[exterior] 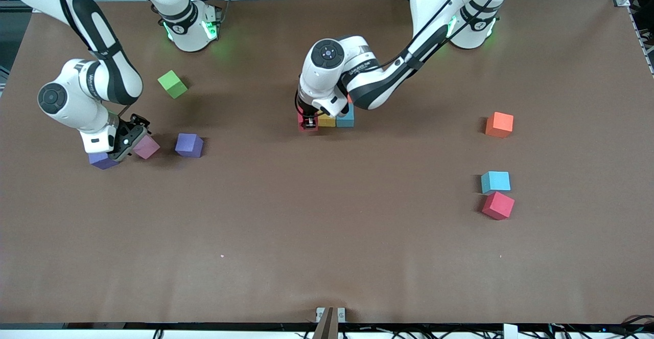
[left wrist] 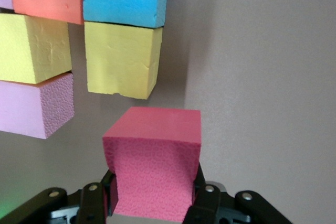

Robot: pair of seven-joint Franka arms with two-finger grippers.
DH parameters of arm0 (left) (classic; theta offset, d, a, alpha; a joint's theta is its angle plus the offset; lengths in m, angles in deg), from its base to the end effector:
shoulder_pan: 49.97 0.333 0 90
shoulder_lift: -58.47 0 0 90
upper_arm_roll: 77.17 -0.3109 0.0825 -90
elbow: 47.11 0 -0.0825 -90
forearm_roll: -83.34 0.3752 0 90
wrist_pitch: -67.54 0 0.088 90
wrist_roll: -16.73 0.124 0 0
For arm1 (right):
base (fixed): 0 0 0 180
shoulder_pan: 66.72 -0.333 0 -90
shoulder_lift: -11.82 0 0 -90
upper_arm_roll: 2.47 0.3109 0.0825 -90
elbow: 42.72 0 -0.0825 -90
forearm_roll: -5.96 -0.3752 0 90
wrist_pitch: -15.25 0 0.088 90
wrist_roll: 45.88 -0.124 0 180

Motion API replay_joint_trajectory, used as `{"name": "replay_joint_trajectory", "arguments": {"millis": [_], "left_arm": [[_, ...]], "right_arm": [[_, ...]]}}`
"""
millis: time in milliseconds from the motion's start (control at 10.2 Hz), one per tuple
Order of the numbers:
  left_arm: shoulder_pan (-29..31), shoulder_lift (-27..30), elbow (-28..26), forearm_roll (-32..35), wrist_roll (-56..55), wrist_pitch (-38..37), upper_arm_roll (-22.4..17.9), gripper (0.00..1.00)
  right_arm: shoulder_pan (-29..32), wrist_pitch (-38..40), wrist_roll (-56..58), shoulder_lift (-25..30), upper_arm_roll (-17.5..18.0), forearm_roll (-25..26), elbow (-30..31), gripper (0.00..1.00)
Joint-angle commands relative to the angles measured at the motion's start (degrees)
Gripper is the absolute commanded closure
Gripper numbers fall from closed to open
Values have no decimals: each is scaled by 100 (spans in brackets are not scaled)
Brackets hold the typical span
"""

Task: Form number 2 with 11 blocks

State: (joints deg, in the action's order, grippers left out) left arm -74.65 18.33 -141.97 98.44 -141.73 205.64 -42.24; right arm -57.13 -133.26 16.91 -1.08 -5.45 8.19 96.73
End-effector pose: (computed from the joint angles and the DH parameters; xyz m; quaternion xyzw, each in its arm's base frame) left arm 0.4001 -0.5657 0.2613 0.6573 0.7425 -0.1134 0.0617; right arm 0.4650 -0.1043 0.1941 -0.8974 -0.4397 0.0359 0.0082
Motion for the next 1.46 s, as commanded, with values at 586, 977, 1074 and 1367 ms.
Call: {"name": "replay_joint_trajectory", "arguments": {"millis": [586, 977, 1074, 1367], "left_arm": [[-204, -143, 90, 388, -977, -11, 22, 71], [-204, -231, 12, 388, -907, 94, 57, 71], [-213, -240, -24, 388, -907, 94, 75, 71], [-213, -240, -199, 397, -898, 94, 146, 71]], "right_arm": [[183, -433, 102, -195, 79, 59, 127, 0], [166, -425, 23, -196, 88, 41, 127, 0], [157, -424, 23, -196, 96, 33, 118, 0], [140, -416, 14, -204, 105, -11, 118, 0]]}}
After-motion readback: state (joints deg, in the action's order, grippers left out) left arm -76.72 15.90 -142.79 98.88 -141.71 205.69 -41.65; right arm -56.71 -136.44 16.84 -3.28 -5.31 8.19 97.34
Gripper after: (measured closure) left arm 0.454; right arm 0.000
